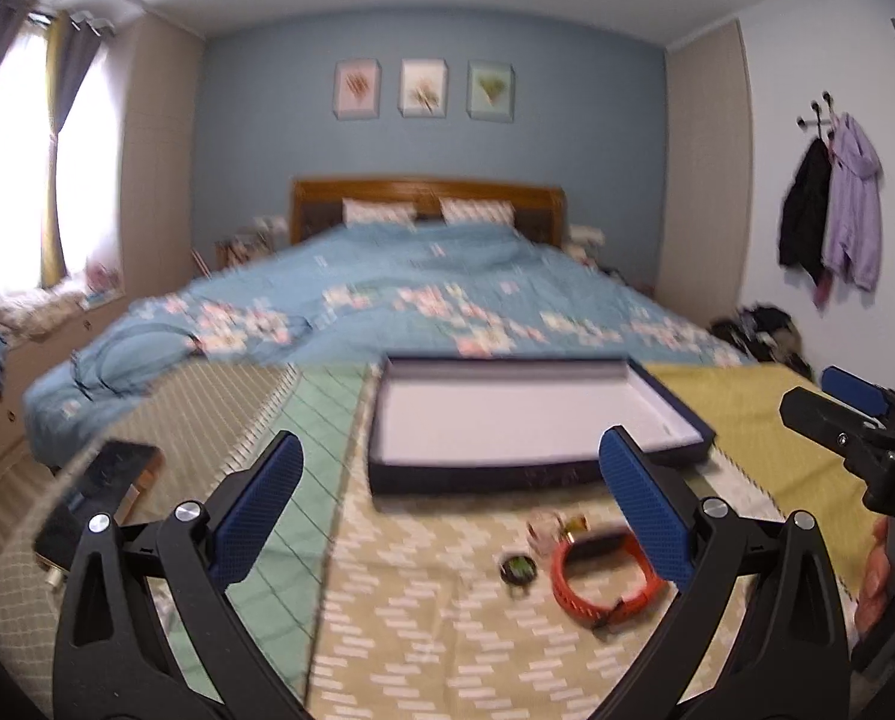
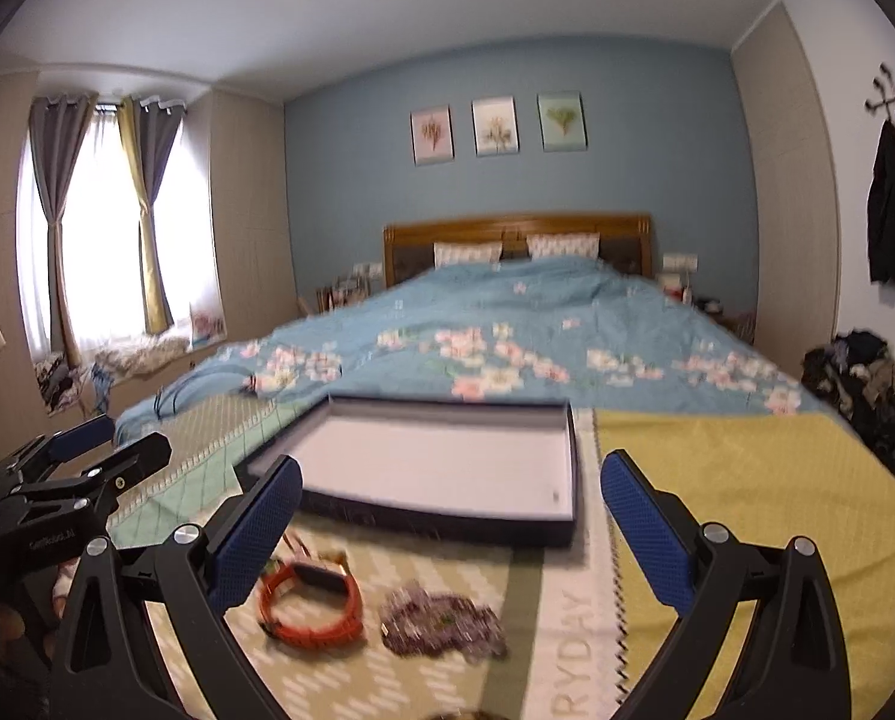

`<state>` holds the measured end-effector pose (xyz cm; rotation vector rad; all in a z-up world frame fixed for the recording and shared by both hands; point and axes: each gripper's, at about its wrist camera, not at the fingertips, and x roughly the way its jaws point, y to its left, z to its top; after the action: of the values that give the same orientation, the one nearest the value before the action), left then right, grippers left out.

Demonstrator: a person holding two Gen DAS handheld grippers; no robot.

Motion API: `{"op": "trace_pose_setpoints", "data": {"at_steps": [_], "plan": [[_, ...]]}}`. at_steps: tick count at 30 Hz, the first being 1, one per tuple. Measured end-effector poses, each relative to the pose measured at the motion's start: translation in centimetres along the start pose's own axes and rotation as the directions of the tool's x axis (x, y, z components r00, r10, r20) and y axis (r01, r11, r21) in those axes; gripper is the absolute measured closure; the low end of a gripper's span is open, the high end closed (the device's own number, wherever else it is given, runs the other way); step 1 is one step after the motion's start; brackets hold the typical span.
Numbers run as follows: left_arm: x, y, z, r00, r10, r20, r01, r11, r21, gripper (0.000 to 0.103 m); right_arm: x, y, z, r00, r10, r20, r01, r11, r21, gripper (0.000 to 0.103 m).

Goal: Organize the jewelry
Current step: 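Grasp the orange-strap smartwatch with the left gripper while the right gripper grasps the tortoiseshell bangle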

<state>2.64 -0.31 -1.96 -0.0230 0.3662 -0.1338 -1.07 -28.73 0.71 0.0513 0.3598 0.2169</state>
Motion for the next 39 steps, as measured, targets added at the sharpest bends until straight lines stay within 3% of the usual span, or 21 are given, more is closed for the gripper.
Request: {"op": "trace_pose_setpoints", "data": {"at_steps": [5, 9, 13, 18, 22, 31, 35, 39], "plan": [[2.8, -0.8, -0.9, 0.987, -0.070, -0.142, 0.075, 0.997, 0.035, 0.007, 1.4, -1.5, -1.4, 0.986, 0.033, -0.161, -0.034, 0.999, -0.004, 0.009], [4.7, -2.0, -2.0, 0.965, -0.121, -0.234, 0.140, 0.988, 0.065, 0.020, 2.0, -2.3, -3.0, 0.955, 0.077, -0.288, -0.078, 0.997, 0.009, 0.021], [6.0, -2.7, -3.1, 0.930, -0.198, -0.309, 0.219, 0.975, 0.035, 0.032, 2.1, -2.8, -4.5, 0.927, 0.107, -0.359, -0.106, 0.994, 0.021, 0.033], [7.4, -3.5, -4.0, 0.877, -0.288, -0.386, 0.307, 0.952, -0.011, 0.060, 1.9, -3.3, -5.2, 0.901, 0.144, -0.408, -0.142, 0.989, 0.036, 0.044], [8.3, -4.2, -4.5, 0.841, -0.323, -0.433, 0.342, 0.939, -0.037, 0.064, 1.8, -3.4, -5.5, 0.880, 0.180, -0.441, -0.177, 0.983, 0.047, 0.054], [9.7, -5.1, -4.6, 0.815, -0.328, -0.478, 0.349, 0.936, -0.046, 0.065, 1.4, -3.0, -6.0, 0.850, 0.195, -0.490, -0.220, 0.975, 0.007, 0.068], [10.3, -5.0, -4.5, 0.799, -0.336, -0.500, 0.357, 0.933, -0.057, 0.065, 1.4, -2.9, -6.3, 0.842, 0.183, -0.507, -0.224, 0.974, -0.021, 0.078], [10.5, -5.1, -4.3, 0.796, -0.332, -0.506, 0.354, 0.934, -0.056, 0.070, 1.4, -2.9, -6.3, 0.843, 0.156, -0.515, -0.216, 0.975, -0.058, 0.088]]}}
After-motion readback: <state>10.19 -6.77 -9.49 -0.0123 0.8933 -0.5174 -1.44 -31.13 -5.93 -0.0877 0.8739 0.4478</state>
